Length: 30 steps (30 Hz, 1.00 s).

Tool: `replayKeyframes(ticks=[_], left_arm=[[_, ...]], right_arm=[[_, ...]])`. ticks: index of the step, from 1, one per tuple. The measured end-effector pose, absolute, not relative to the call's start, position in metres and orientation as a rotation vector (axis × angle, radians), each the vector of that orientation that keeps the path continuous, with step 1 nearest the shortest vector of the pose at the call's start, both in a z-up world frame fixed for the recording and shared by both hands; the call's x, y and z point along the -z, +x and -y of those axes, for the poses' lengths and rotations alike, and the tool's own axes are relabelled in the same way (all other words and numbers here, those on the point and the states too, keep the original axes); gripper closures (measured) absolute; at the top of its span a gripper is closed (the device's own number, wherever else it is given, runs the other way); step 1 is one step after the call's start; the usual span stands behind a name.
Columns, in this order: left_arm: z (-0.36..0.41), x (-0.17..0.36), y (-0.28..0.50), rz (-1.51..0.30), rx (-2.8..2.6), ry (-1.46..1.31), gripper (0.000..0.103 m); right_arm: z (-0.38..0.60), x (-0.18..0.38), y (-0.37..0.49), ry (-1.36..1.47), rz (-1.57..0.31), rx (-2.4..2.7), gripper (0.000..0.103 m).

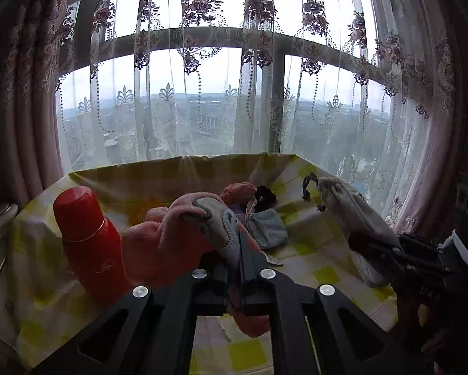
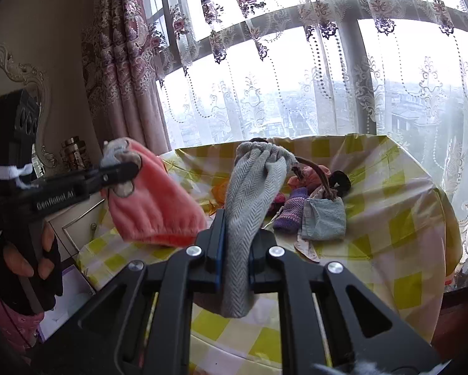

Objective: Organize soft objects
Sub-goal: 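Carry the bag and hat to the purple-rimmed box and release both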

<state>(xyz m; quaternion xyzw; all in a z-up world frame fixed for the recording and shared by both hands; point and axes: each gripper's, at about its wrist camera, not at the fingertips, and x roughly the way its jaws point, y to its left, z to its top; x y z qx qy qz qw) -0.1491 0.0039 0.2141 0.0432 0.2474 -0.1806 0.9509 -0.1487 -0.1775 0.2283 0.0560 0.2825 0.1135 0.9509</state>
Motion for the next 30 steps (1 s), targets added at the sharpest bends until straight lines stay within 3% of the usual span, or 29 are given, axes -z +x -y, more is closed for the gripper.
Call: replayKeyframes(ticks=[13, 30], left_arm=[[-0.046, -0.134, -0.189, -0.729, 0.217, 0.175, 0.098], [-0.149, -0.126, -0.24, -0.769, 0.001, 0.036, 0.098]], right_arm=[[0.087, -0.162, -0.132, 0.057, -0.884, -0.39, 0.089], [-0.028, -0.155, -0.145, -0.042, -0.961, -0.699, 0.089]])
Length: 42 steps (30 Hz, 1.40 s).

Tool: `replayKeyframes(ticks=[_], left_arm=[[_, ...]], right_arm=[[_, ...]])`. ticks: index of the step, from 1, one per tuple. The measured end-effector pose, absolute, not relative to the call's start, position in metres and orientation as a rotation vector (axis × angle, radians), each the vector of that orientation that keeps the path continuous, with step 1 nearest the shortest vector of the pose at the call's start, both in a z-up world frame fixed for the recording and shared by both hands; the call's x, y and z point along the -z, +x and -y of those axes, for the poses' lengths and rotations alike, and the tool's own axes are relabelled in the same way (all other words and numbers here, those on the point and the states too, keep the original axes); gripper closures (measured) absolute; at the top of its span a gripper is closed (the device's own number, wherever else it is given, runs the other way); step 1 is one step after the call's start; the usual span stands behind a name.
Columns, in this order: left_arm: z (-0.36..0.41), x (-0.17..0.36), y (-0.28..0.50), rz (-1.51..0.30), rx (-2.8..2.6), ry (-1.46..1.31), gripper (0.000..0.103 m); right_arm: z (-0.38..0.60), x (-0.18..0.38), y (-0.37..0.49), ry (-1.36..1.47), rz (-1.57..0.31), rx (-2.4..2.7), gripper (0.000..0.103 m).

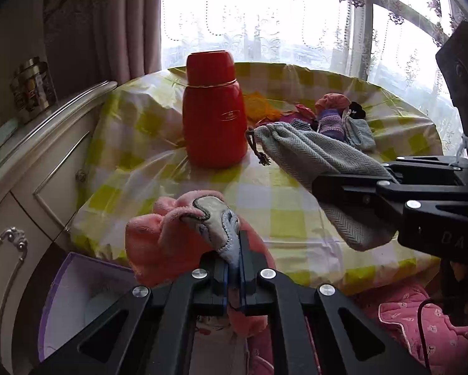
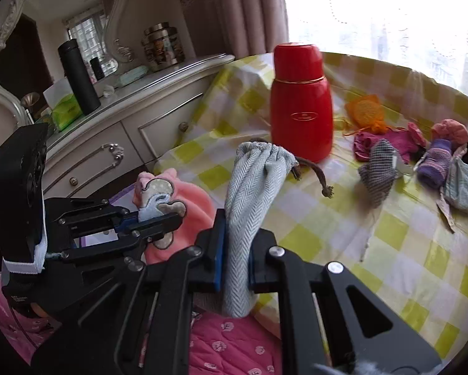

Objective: Organize soft objects
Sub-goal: 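Carry the bag and hat to the purple-rimmed box and release both, then grasp the black-and-white houndstooth cloth with the left tool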

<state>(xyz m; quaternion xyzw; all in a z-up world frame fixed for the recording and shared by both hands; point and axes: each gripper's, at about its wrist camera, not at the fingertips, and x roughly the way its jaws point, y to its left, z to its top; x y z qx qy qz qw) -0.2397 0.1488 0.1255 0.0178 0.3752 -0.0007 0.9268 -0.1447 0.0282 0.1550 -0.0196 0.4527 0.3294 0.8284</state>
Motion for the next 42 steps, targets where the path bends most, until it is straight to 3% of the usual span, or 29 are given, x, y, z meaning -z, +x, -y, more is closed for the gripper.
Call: replayKeyframes(ticks=[11, 22, 23, 24, 26, 28, 35, 38, 42], left_arm=[[-0.23, -0.107, -0.293, -0.827, -0.228, -0.07, 0.098], [-0.255, -0.084, -0.302, -0.895, -0.333, -0.097, 0.095], [-0.257, -0.082, -0.3, -0.915, -0.355, -0.093, 0.09], [-0.258, -0.078, -0.297, -0.936, -0.381, -0.084, 0.085], [-0.258, -0.074, -0.293, -0.959, -0.434, -0.058, 0.051], [-0.254, -0.073, -0.291, -0.95, -0.454, -0.022, 0.035], [-0.221, -0.072, -0.258, -0.958, -0.396, 0.095, 0.032], [-0.189, -0.069, -0.233, -0.967, -0.253, 0.105, 0.025], [-0.131, -0.056, -0.184, -0.999, 0.046, 0.046, 0.024]], right_arm=[[-0.131, -0.125, -0.17, -0.104, -1.058, -0.989, 0.089], [-0.161, -0.092, -0.181, -0.151, -1.148, -1.073, 0.085], [-0.161, -0.088, -0.181, -0.154, -1.162, -1.073, 0.074], [-0.161, -0.084, -0.18, -0.163, -1.178, -1.06, 0.053], [-0.155, -0.078, -0.175, -0.167, -1.195, -1.029, 0.034], [-0.142, -0.078, -0.168, -0.125, -1.188, -1.002, 0.033], [-0.062, -0.076, -0.128, 0.019, -1.158, -0.793, 0.033], [-0.008, -0.071, -0.114, 0.042, -1.142, -0.64, 0.028], [0.079, -0.06, -0.104, 0.122, -1.158, -0.404, 0.027]])
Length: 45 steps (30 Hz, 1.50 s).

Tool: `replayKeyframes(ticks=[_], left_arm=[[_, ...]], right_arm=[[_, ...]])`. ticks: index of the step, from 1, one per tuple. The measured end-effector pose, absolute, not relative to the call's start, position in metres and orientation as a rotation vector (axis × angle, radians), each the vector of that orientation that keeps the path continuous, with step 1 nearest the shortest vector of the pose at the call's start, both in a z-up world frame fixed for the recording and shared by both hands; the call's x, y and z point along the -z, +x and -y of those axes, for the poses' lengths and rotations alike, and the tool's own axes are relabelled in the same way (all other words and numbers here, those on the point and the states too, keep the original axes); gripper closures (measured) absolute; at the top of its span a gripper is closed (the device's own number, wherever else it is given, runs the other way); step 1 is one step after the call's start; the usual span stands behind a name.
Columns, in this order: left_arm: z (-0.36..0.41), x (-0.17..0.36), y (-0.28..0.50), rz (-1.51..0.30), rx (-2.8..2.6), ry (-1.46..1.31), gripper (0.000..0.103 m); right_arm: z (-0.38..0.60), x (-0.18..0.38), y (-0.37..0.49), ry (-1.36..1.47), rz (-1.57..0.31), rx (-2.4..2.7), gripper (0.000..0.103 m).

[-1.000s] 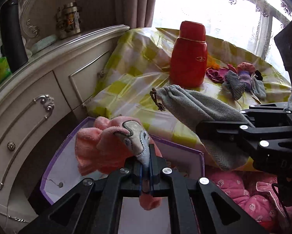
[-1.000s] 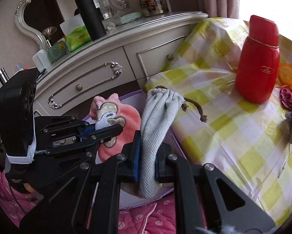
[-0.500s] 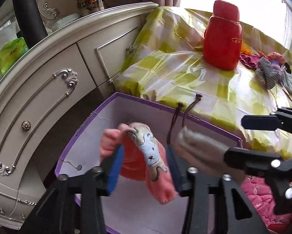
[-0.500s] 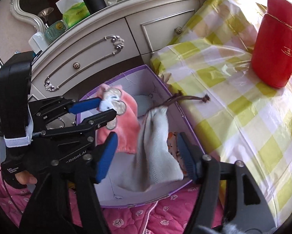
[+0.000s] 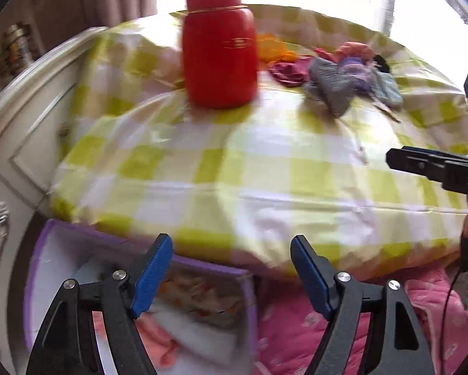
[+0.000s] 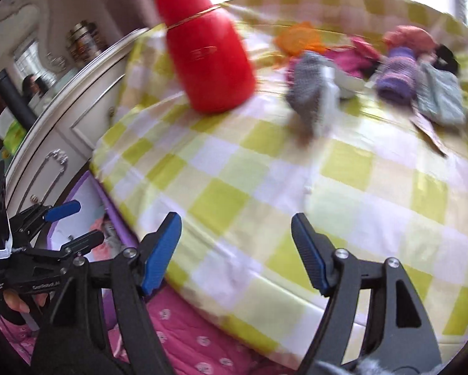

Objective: Organize soft objects
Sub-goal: 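Grasp the black-and-white houndstooth cloth with the left tool, then grasp the light blue fuzzy sock with the right tool and lift it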

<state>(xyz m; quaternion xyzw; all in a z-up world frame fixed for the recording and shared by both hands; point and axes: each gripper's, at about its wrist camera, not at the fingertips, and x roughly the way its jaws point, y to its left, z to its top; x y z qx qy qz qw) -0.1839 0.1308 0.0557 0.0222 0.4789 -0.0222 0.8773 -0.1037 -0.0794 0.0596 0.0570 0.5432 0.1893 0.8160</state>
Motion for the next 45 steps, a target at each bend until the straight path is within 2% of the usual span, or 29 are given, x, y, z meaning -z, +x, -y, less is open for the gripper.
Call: replayKeyframes(ticks=[6, 10, 14, 15, 17, 21, 28, 29, 30, 35, 40, 45], left_arm=[[-0.04, -0.036, -0.081, -0.974, 0.213, 0.059, 0.024], [-0.004, -0.039, -0.011, -0.895, 0.165, 0.061, 0.024], [0.014, -0.026, 0.047, -0.892, 0.142, 0.106, 0.025], [0.011, -0.022, 0.053, -0.881, 0.141, 0.084, 0.027], [0.002, -0.014, 0.055, -0.868, 0.15, 0.003, 0.072], [-0.011, -0.005, 0.042, -0.834, 0.181, -0.084, 0.076], [-0.025, 0.001, 0.049, -0.871, 0.182, -0.192, 0.075], [-0.025, 0.001, 0.049, -0.871, 0.182, -0.193, 0.075], [-0.025, 0.001, 0.049, -0.87, 0.185, -0.199, 0.075], [-0.031, 0.003, 0.047, -0.868, 0.192, -0.227, 0.075], [-0.031, 0.003, 0.048, -0.869, 0.187, -0.214, 0.075], [-0.026, 0.001, 0.046, -0.872, 0.178, -0.184, 0.075]], right_arm=[[0.179, -0.053, -0.105, 0.21, -1.133, -0.167, 0.027], [0.211, -0.047, -0.101, 0.225, -1.13, -0.11, 0.027], [0.232, -0.042, -0.08, 0.202, -1.126, -0.075, 0.027], [0.237, -0.041, -0.072, 0.189, -1.113, -0.069, 0.027], [0.248, -0.042, -0.047, 0.165, -1.079, -0.049, 0.027], [0.275, -0.032, 0.019, 0.147, -1.039, 0.016, 0.02], [0.302, 0.015, 0.101, 0.202, -1.103, 0.11, 0.019], [0.296, 0.016, 0.1, 0.178, -1.093, 0.1, 0.04], [0.289, 0.012, 0.095, 0.154, -1.077, 0.079, 0.082], [0.231, -0.036, 0.03, -0.008, -0.973, -0.003, 0.082], [0.202, -0.049, -0.03, -0.024, -1.059, -0.032, 0.082], [0.163, -0.05, -0.073, -0.172, -1.106, -0.087, 0.082]])
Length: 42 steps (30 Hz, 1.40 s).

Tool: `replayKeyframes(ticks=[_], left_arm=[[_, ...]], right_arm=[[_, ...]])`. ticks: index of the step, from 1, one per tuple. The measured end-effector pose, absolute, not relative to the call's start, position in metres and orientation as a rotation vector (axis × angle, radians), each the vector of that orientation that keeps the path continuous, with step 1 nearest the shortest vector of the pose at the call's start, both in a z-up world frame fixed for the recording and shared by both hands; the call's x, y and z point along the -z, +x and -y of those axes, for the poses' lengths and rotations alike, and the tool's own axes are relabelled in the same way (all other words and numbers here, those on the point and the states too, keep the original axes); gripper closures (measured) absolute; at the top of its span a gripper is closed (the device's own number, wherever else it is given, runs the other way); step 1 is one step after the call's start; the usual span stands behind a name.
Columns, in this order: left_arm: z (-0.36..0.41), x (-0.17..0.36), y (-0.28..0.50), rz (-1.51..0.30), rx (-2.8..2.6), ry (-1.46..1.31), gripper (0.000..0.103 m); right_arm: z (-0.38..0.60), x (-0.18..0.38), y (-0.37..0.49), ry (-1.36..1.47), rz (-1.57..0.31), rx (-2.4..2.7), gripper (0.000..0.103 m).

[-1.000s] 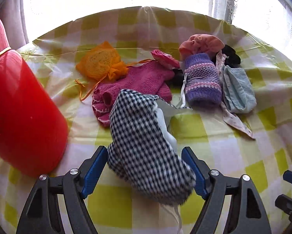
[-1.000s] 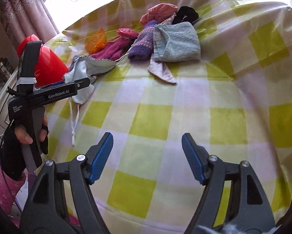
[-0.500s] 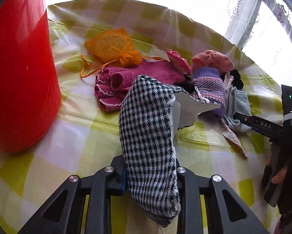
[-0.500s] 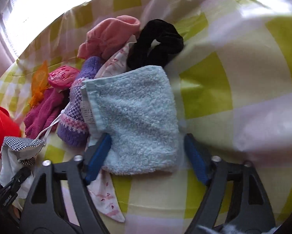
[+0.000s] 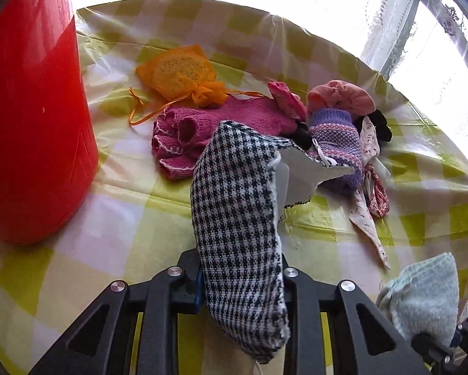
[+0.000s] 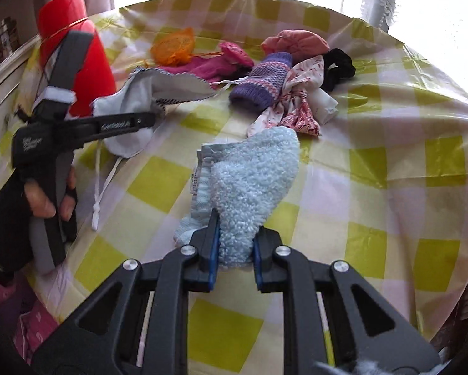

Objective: Organize soft objects
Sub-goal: 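Grasp the light blue fuzzy sock with the right tool and lift it, then carry the houndstooth cloth and blue sock to the box and release both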

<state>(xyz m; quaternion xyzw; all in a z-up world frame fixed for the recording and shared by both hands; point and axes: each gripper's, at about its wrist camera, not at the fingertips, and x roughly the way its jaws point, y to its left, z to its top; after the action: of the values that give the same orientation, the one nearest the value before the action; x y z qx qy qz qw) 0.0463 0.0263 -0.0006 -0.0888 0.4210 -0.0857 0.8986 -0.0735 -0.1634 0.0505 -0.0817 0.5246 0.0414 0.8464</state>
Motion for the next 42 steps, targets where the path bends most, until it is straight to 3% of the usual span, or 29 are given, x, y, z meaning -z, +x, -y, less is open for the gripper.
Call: replayKeyframes(ticks=[2, 15, 42], left_arm=[[-0.026, -0.005, 0.034, -0.859, 0.161, -0.16, 0.081], [-0.058, -0.083, -0.106, -0.692, 0.181, -0.039, 0.081], [-0.167, -0.113, -0.227, -0.639, 0.037, -0.057, 0.081]], right_arm=[[0.153, -0.05, -0.082, -0.217, -1.106, -0.088, 0.082], [0.109, -0.072, -0.113, -0.387, -1.024, -0.11, 0.082], [0.049, -0.127, -0.138, -0.479, -0.883, -0.18, 0.081]])
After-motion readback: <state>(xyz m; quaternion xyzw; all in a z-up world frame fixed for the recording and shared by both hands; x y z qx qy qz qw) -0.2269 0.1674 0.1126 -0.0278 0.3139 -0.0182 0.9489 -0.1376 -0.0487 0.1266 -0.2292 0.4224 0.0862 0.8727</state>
